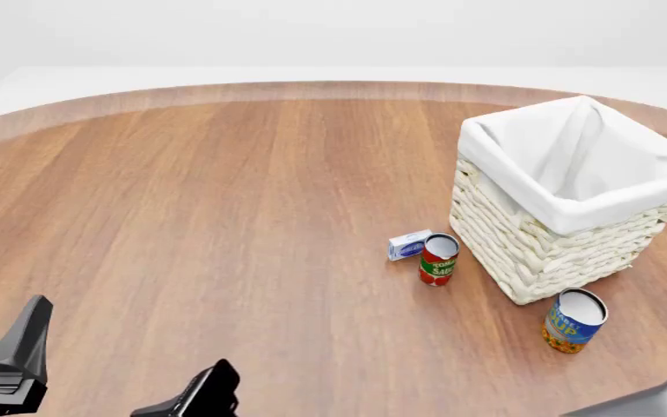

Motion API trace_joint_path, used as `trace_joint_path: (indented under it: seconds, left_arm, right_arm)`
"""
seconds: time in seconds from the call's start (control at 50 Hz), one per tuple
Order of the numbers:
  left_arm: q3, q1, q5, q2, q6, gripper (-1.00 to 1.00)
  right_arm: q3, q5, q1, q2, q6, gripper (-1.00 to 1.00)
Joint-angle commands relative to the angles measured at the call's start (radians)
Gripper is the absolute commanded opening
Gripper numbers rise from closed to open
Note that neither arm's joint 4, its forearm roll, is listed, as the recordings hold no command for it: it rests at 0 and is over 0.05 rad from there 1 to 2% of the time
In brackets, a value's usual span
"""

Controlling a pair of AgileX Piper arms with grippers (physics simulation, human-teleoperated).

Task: Pick up the ketchup, and put it in the basket.

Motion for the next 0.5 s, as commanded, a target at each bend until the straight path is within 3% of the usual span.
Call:
trace_joint_path:
  seconds: [0.02, 0.5]
  left_arm:
    - [0.0, 0.0, 0.0, 0.0, 0.0, 1.0]
    - [0.0, 0.0, 0.0, 0.0, 0.0, 1.0]
  right_arm:
    - [-0.025, 0.008, 0.005, 0.019, 0.004, 1.0]
    - [-0.091, 0.056, 0.039, 0.024, 0.0, 1.0]
